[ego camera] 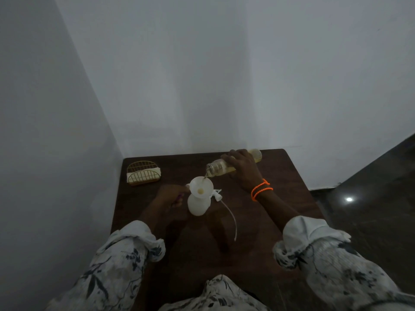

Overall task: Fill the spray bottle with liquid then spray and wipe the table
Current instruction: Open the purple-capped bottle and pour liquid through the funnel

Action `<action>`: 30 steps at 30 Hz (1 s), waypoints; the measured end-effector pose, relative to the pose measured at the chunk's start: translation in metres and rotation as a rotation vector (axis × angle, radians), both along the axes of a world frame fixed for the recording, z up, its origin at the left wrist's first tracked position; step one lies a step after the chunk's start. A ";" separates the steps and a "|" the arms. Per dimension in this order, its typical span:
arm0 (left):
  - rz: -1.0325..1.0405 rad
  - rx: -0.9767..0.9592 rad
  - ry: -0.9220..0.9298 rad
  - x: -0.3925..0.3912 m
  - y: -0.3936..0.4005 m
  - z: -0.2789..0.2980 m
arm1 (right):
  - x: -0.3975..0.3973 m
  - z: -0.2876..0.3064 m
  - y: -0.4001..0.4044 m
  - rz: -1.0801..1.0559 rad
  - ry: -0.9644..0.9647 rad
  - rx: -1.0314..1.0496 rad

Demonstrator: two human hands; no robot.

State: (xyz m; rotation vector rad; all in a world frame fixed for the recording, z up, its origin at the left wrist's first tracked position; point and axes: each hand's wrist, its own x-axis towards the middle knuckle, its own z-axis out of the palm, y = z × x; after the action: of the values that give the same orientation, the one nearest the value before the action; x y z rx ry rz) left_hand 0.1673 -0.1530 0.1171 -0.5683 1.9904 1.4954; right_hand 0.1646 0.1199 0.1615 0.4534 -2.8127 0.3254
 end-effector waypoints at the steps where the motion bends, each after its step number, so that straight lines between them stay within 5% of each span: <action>1: -0.002 -0.006 0.003 0.000 0.000 0.001 | 0.000 0.000 0.000 -0.003 -0.002 -0.004; 30: -0.031 0.015 0.002 0.003 -0.002 0.006 | -0.001 0.003 0.004 -0.014 -0.014 0.024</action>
State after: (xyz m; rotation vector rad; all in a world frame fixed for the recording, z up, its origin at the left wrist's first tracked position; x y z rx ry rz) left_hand 0.1707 -0.1545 0.1228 -0.5277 1.9792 1.4921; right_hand 0.1631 0.1235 0.1649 0.4387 -2.8354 0.2929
